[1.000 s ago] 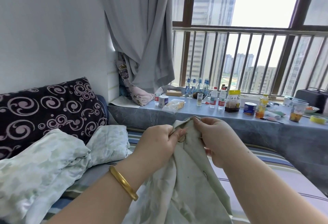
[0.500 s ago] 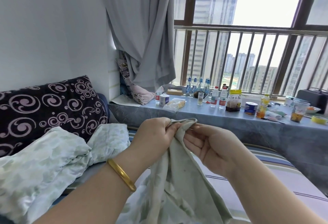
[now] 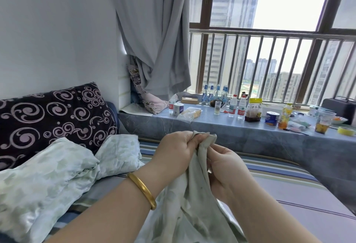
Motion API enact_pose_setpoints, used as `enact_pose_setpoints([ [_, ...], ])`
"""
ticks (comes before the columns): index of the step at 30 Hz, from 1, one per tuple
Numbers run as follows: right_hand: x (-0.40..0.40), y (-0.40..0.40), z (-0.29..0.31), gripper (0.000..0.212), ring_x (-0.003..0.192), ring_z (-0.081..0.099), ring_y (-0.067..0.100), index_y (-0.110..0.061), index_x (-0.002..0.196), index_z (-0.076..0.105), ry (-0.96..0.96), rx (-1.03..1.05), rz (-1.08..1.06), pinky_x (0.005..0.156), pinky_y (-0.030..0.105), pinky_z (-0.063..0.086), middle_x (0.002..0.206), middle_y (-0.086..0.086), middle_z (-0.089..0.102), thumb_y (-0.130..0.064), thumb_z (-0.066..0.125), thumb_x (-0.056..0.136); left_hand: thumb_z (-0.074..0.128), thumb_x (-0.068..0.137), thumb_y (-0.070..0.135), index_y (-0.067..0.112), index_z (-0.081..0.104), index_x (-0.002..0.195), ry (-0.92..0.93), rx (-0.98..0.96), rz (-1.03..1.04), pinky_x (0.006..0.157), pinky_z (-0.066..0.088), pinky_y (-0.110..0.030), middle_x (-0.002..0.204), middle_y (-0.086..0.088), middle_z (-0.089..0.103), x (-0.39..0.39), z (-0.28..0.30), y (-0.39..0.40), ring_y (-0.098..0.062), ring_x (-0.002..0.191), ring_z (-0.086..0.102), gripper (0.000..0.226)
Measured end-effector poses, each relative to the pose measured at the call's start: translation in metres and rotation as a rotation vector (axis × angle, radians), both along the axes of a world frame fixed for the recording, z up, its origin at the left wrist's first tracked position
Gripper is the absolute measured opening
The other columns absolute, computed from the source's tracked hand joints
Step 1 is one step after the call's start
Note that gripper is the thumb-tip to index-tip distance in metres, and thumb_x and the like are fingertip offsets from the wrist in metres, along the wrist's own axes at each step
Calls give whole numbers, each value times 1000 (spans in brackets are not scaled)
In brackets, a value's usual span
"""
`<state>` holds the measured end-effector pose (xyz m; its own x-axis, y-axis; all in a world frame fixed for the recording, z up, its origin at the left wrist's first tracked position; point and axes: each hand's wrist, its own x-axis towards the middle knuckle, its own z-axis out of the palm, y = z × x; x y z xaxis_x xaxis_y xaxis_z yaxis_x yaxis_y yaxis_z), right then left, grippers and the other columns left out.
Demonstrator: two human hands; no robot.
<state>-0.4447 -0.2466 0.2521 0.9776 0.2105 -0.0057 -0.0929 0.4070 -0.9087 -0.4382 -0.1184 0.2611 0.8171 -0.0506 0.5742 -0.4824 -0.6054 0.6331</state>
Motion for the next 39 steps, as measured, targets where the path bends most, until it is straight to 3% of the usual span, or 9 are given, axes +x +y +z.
enact_pose_setpoints([
  [6,3,-3,2,23,71,53,13,-10,76,72,-607,-888,-521,59,20,35,69,-6,60,-12,58,94,45,82,79,14,52,47,289,-148,102,62,45,-34,44,8,47,-2,5,-16,-22,58,52,75],
  [10,2,-2,-3,16,73,60,26,-7,86,76,-839,-1015,-686,66,31,42,82,4,61,-9,62,93,66,81,65,17,43,45,388,-406,101,52,32,-27,37,9,40,2,5,-21,-16,43,39,64],
  [17,2,-16,-11,6,64,60,17,-17,84,82,-1016,-1013,-630,61,27,50,79,0,66,-13,78,83,66,95,27,6,57,74,574,-699,-33,55,52,-30,59,-10,58,7,1,-13,-15,41,56,31],
  [21,3,-24,7,6,73,64,4,-22,76,81,-852,-784,-498,69,13,48,76,-10,69,-17,81,79,69,89,38,-1,63,78,502,-780,-190,54,47,-27,62,-13,57,5,-1,-7,-19,51,53,41],
  [24,-2,-22,26,11,71,70,17,-16,73,81,-361,-389,-215,73,30,59,75,0,75,-27,83,74,70,84,52,-4,72,90,395,-741,-335,67,53,-37,82,-26,69,0,-2,-3,-28,68,64,57],
  [27,-7,-10,35,18,50,54,13,-7,70,78,118,-10,7,59,24,50,59,4,62,-21,77,81,61,83,63,8,75,84,280,-551,-245,77,55,-42,83,-19,75,2,3,2,-28,74,66,57],
  [31,-4,-14,33,49,63,60,14,-14,86,73,61,-331,-78,59,26,51,68,0,67,-58,81,65,61,79,69,11,56,61,312,-614,-51,51,35,-29,54,-6,46,12,10,7,-19,49,41,61],
  [35,-14,-14,14,81,83,70,15,-28,103,58,-129,-715,-80,71,33,59,93,-2,72,-71,85,40,72,73,59,17,65,48,412,-810,-32,55,48,-28,60,-6,65,20,12,13,-18,52,59,49],
  [39,-11,-11,-1,40,82,74,20,-19,105,68,-173,-636,37,73,36,61,96,5,77,-40,83,75,75,83,39,10,71,71,502,-939,-112,48,52,-21,68,-6,72,23,3,12,-11,52,65,31],
])
